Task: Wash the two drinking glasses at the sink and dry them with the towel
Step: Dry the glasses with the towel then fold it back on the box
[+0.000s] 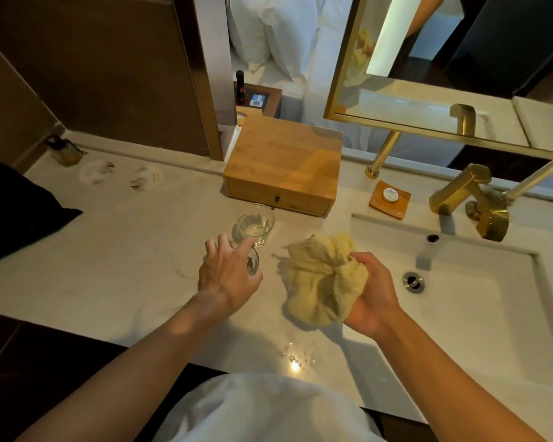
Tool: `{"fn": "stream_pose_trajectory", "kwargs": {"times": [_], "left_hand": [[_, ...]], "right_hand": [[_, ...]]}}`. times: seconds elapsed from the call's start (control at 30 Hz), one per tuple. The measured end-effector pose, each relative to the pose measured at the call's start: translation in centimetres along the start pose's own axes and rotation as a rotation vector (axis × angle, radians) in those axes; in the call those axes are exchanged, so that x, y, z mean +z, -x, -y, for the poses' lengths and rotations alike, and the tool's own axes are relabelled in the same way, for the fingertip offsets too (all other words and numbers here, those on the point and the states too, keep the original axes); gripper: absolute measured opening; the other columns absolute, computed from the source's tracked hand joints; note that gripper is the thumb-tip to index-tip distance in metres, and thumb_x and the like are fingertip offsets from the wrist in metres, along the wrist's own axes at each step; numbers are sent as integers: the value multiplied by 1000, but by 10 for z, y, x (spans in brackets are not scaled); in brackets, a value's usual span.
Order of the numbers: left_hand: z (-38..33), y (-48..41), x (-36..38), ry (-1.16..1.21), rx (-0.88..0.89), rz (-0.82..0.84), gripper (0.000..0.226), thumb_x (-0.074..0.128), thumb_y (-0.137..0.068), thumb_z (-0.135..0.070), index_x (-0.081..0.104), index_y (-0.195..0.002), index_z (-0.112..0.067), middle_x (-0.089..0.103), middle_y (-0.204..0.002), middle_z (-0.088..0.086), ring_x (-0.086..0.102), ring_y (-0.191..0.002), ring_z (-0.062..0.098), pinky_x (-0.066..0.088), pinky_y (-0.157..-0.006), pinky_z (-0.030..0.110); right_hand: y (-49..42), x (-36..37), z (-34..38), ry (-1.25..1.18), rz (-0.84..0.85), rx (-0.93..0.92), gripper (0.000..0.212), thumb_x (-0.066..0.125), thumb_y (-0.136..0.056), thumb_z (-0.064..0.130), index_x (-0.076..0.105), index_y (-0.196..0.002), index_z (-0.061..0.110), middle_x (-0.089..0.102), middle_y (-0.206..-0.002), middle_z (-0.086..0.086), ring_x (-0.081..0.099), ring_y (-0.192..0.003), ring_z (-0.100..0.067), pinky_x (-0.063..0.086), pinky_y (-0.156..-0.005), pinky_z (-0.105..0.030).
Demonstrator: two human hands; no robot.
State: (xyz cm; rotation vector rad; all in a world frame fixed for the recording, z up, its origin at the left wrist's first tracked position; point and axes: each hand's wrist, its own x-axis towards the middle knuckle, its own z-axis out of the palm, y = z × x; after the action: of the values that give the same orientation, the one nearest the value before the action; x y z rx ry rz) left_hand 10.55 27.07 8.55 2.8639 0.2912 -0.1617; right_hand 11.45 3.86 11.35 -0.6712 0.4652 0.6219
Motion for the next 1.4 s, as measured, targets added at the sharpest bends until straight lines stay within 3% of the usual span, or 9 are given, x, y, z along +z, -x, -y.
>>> {"fn": "stream_pose_trajectory", "kwargs": {"times": [0.4,0.5,0.57,0.67,0.73,0.93,1.1,1.23,1.4], "left_hand": [[-11,0,-17,10,-77,181,67,53,-85,-69,38,-140,-35,47,-128,11,42,-119,33,45,-93,42],[-13,11,-44,-43,-81,119,73,38,-83,-81,56,-127,-26,58,-121,8,47,-116,30,43,-92,40],[-19,16,-60,376,-119,119,78,36,-77,-88,67,-110,-23,67,-106,1,57,-107,24,47,-89,37],[-39,14,-69,1373,-311,603,86,56,-62,-87,65,-122,-26,72,-118,4,66,-113,27,52,-99,49],[-51,12,-70,1689,-393,715,72,70,-67,-64,60,-130,-29,70,-126,5,64,-118,30,51,-100,54],[-50,-3,-69,1364,-325,206,26,68,-90,-42,66,-109,-24,72,-110,5,69,-104,24,56,-94,51],[-54,-14,-82,1448,-178,203,11,49,-102,-34,59,-106,-33,68,-113,4,67,-103,21,59,-88,44],[-54,-38,-82,1384,-148,188,13,44,-105,-32,56,-107,-38,65,-113,1,65,-106,21,58,-89,44],[-42,-100,-86,1533,-322,220,15,48,-105,-29,58,-115,-33,67,-118,9,69,-104,29,57,-89,52]], "right_hand": [[3,8,16,-116,60,-1,53,35,-93,45,77,-88,12,71,-91,-12,71,-83,-31,57,-76,-41],[9,14,16,-149,125,-29,54,48,-83,53,79,-100,12,72,-105,-14,71,-93,-34,57,-81,-45],[11,19,15,-187,191,-52,54,59,-77,53,77,-107,12,72,-111,-16,70,-98,-37,57,-84,-48],[10,31,11,-187,292,-71,50,73,-80,41,73,-115,5,70,-115,-22,67,-107,-42,52,-92,-53],[9,41,14,-138,331,-71,52,80,-76,35,71,-117,3,69,-117,-25,65,-109,-44,52,-92,-55],[5,35,45,150,295,15,60,94,-54,17,75,-109,6,72,-110,-19,71,-99,-36,59,-80,-48],[-16,30,51,430,68,-67,49,75,-81,6,60,-128,8,69,-122,-18,69,-108,-35,58,-85,-46],[-41,47,47,737,-127,-152,65,87,-74,17,56,-131,18,70,-120,-9,71,-105,-30,59,-87,-50],[-85,69,76,644,-142,-150,51,76,-87,17,54,-133,19,68,-123,-10,69,-108,-32,57,-90,-53]]}}
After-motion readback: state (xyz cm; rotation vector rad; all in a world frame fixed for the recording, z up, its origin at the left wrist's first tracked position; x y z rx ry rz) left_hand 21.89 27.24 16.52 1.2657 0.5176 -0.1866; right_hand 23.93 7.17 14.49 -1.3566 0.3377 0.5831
